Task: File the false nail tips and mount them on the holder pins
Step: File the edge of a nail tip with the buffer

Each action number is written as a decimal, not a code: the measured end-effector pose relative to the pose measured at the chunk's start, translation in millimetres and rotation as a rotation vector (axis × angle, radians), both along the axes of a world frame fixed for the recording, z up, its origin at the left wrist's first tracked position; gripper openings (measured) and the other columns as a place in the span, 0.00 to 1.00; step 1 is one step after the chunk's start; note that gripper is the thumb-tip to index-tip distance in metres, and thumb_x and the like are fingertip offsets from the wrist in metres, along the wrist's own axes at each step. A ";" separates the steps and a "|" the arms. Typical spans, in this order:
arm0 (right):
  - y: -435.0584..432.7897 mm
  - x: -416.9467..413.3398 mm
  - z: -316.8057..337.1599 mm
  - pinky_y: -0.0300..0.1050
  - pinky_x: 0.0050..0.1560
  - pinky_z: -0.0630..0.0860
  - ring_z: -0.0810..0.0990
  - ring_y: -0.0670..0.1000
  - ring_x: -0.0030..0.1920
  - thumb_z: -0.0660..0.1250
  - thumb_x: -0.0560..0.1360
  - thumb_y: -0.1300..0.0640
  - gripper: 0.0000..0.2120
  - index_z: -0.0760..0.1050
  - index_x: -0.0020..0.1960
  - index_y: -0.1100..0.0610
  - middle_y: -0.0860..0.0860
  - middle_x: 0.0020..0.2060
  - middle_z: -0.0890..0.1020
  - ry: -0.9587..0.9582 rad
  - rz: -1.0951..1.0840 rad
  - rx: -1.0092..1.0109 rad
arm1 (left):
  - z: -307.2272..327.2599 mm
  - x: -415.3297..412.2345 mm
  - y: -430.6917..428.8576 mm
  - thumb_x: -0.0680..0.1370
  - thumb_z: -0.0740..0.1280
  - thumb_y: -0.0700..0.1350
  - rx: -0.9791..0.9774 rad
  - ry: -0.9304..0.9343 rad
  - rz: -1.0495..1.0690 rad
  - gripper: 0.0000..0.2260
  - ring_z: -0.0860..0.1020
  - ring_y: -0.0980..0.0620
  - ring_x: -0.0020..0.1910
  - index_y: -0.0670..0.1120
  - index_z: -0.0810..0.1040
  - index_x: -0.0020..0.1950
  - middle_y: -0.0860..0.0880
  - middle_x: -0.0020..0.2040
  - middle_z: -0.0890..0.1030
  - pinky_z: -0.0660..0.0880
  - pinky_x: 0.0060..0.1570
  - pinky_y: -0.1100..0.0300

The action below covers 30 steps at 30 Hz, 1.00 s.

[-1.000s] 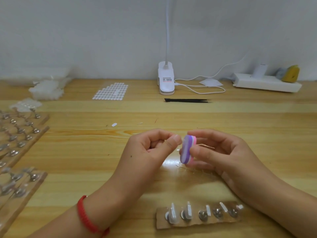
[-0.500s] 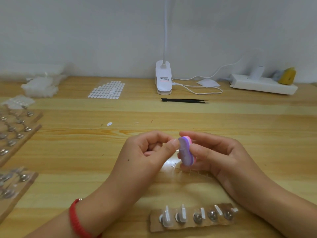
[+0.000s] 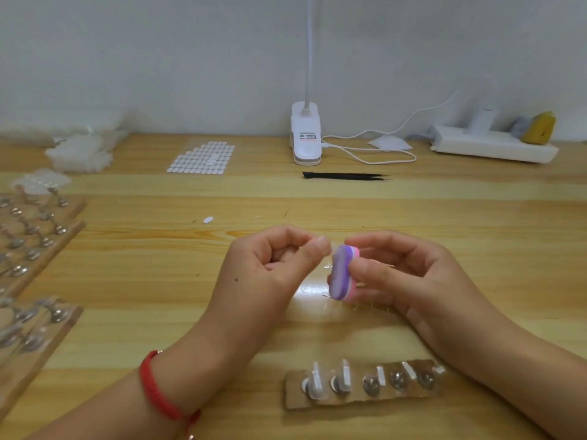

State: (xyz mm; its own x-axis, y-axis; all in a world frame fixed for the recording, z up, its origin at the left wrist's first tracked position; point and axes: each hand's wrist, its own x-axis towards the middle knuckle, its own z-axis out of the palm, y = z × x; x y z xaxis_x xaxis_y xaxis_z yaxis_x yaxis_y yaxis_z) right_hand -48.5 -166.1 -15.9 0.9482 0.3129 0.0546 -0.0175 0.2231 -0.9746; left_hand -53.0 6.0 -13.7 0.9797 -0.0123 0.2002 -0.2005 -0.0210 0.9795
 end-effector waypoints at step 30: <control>-1.3 1.7 2.1 0.37 0.34 0.79 0.85 0.49 0.37 0.76 0.58 0.54 0.11 0.85 0.41 0.52 0.54 0.38 0.86 0.074 -0.140 0.092 | 3.1 -1.7 -1.0 0.66 0.71 0.50 -0.015 0.014 -0.126 0.12 0.57 0.55 0.25 0.41 0.82 0.36 0.45 0.28 0.59 0.59 0.25 0.72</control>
State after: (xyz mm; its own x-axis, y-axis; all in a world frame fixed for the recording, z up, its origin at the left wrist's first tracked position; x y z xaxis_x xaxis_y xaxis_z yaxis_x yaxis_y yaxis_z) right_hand -46.8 -167.3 -13.8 0.9847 0.1742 0.0058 -0.0504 0.3166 -0.9472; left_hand -54.7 5.0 -10.6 0.9732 -0.1321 0.1880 -0.1873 0.0183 0.9821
